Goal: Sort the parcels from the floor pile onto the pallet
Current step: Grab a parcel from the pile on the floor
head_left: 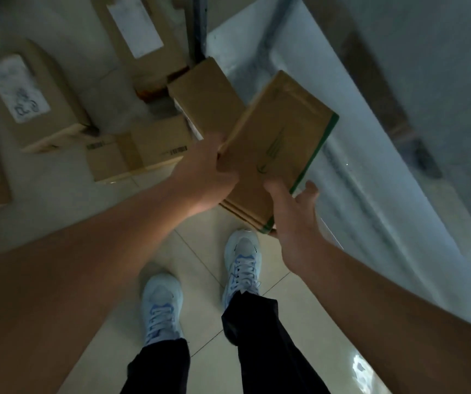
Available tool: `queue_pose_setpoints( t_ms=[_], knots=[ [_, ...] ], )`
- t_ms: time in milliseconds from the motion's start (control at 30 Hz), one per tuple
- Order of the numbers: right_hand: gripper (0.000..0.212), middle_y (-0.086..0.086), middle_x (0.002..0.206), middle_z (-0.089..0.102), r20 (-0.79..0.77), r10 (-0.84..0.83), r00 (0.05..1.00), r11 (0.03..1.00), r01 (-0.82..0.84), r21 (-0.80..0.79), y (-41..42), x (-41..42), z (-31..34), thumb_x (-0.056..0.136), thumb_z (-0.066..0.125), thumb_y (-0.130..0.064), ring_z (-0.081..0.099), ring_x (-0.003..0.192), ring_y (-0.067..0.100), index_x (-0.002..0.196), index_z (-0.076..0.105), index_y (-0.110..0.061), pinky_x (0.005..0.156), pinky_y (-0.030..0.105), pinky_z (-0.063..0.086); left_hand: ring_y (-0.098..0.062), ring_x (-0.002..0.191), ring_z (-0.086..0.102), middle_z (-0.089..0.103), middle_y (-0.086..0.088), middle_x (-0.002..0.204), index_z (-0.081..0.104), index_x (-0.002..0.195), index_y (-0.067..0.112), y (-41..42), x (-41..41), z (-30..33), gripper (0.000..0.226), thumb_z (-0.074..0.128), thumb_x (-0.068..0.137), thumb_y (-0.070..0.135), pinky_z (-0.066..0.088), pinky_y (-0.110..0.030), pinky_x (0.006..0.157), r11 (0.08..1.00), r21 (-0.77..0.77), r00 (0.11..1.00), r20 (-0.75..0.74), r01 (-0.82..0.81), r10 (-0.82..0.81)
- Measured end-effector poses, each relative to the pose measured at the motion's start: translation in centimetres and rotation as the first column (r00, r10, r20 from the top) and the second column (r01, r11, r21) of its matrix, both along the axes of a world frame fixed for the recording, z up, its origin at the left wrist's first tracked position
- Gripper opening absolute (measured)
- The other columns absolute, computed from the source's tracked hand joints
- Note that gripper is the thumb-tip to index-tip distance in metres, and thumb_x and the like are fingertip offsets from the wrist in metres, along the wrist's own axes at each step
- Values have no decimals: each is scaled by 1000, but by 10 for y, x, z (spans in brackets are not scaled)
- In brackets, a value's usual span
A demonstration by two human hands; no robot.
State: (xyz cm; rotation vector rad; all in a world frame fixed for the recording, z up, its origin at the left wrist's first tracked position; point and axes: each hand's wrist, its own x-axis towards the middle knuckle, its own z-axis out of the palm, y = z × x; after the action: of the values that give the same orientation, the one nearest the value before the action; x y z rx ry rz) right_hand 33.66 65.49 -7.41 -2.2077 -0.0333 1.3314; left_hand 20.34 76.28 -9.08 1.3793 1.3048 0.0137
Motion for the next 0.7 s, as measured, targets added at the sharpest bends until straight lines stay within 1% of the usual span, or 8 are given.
queue_pose_setpoints(
  t_ms=[67,133,233,300,400,500,600,700],
  knots=[
    [76,4,136,46,-28,20,999,1000,-20,-2,-1,-18,28,65,63,-62,59,116,26,131,41,-31,98,58,55,-8,90,63,58,12,114,43,145,36,0,-19,25,56,62,94,22,60,-29,62,999,1,999,1,-47,47],
    [63,-2,123,44,-19,107,994,994,-107,21,-2,-41,57,68,59,-62,59,106,23,122,47,-33,93,56,57,-9,101,57,50,12,126,40,154,34,3,-39,52,62,61,95,32,46,-24,71,999,8,997,-55,-51,52],
    [48,-9,115,38,13,178,984,980,-179,93,3,-76,106,75,55,-57,56,102,18,118,46,-38,93,54,57,-11,96,62,59,7,123,55,141,37,15,-73,102,51,59,90,37,48,-25,67,996,-5,992,-91,-91,90],
    [52,-11,119,40,15,203,979,968,-203,148,11,-96,140,78,52,-57,56,106,17,127,43,-42,95,54,55,-20,100,64,60,-2,125,56,137,38,26,-96,141,55,60,82,40,54,-35,76,985,-32,983,-77,-170,167],
    [46,-5,121,49,-23,211,977,939,-196,283,30,-120,194,83,51,-49,58,109,21,126,39,-38,97,55,54,-26,94,64,63,-4,108,58,112,37,46,-128,207,34,56,78,41,52,-39,77,965,-10,964,-42,-262,261],
    [25,0,109,53,-43,215,976,892,-179,415,52,-137,256,91,51,-39,57,97,17,111,38,-30,78,42,54,-33,101,62,62,-10,111,54,107,28,69,-152,277,36,53,75,45,52,-50,92,945,4,944,-18,-328,328],
    [27,-1,117,52,-40,222,974,868,-179,464,69,-148,323,89,49,-45,55,101,12,109,39,-29,75,34,50,-33,107,63,62,-10,120,53,116,28,87,-174,349,36,52,84,47,52,-61,96,925,45,925,57,-377,375],
    [40,3,124,53,-28,237,971,827,-186,530,79,-156,395,78,50,-51,57,109,16,113,43,-32,85,47,59,-27,104,66,64,-3,120,54,128,37,95,-195,422,34,45,96,45,55,-51,91,922,107,924,137,-372,357]
  ],
)
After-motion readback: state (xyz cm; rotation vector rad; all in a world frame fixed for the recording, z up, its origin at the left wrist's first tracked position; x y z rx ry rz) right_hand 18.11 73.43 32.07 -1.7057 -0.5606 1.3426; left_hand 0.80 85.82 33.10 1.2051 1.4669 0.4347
